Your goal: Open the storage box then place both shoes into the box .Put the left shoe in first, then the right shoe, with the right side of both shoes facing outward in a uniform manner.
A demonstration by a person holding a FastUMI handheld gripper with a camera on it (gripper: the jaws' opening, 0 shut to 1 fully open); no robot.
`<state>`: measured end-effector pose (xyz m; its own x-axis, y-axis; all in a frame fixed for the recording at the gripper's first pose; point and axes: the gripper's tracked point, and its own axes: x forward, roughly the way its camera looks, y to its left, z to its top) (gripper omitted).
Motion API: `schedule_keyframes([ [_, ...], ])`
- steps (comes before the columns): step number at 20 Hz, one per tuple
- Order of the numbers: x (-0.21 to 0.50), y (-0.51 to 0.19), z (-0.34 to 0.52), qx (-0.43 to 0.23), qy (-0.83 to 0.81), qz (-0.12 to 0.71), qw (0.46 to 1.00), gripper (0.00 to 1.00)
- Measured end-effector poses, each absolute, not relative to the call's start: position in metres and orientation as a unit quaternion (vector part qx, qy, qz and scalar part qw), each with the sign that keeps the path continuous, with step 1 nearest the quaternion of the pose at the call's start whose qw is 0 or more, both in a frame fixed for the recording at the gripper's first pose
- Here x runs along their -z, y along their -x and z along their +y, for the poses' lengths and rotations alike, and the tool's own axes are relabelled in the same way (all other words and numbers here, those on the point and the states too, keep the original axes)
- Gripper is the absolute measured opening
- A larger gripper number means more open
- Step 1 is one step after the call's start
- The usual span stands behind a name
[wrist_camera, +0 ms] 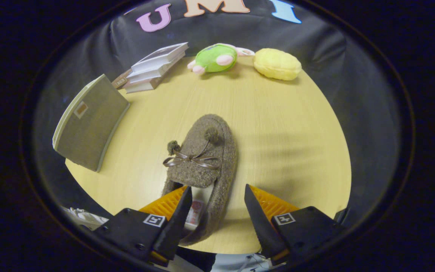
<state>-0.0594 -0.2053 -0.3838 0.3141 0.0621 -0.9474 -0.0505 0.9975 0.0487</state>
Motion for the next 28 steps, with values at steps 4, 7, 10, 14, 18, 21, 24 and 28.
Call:
schedule_keyframes([
  [4,0.394,0.065,-0.196,-0.034,-0.045,0.605,0.795,0.49],
  [7,0.393,0.066,-0.203,-0.013,-0.04,0.609,0.792,0.24],
  [10,0.394,0.065,-0.207,0.011,-0.07,0.607,0.791,0.08],
  [14,0.391,0.065,-0.202,0.046,-0.132,0.605,0.784,0.08],
  [18,0.382,0.063,-0.197,0.063,-0.157,0.595,0.785,0.03],
  [21,0.369,0.058,-0.184,0.067,-0.18,0.586,0.787,0.03],
  [24,0.35,0.051,-0.16,0.061,-0.202,0.576,0.789,0.03],
  [28,0.317,0.036,-0.129,0.04,-0.203,0.561,0.801,0.03],
])
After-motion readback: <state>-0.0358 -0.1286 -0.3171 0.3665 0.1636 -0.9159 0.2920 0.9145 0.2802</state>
